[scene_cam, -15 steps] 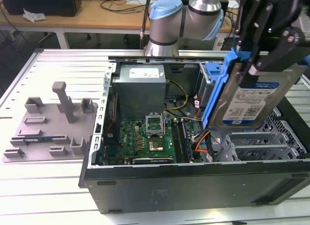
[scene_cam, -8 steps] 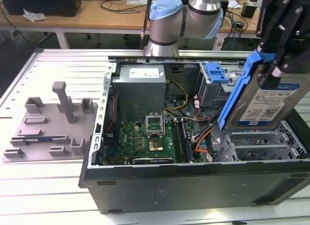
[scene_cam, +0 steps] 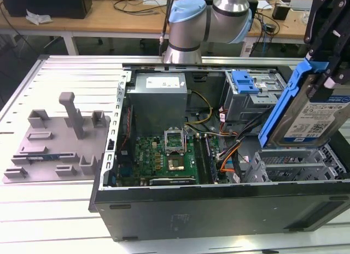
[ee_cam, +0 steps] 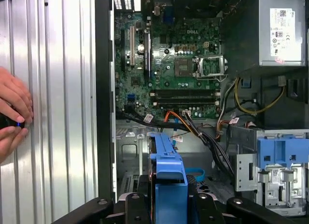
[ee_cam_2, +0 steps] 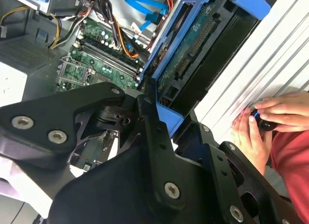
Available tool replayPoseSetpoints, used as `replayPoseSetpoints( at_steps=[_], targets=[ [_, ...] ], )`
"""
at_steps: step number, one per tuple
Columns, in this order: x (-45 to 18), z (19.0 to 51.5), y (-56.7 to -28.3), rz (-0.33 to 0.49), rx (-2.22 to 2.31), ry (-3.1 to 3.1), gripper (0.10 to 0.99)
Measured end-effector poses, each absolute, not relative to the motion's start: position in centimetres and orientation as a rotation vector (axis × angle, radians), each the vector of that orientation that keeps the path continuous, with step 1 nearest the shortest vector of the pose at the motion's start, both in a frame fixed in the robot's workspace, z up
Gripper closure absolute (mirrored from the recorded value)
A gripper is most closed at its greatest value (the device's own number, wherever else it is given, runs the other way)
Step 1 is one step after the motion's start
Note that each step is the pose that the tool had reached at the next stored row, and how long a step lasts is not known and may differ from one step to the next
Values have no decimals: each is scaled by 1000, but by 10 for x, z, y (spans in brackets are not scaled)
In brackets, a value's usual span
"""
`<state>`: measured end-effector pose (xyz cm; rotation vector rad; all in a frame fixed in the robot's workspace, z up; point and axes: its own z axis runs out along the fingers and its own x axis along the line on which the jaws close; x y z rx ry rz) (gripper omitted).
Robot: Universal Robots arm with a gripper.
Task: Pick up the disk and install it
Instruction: 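Insert the disk into the insertion slot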
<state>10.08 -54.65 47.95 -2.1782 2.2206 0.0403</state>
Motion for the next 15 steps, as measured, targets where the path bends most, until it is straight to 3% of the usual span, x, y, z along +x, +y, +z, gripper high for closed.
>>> replayPoseSetpoints(
  at_steps=[15],
  targets=[
    [105,475,-547,31,-2174,2216,718]
  ],
)
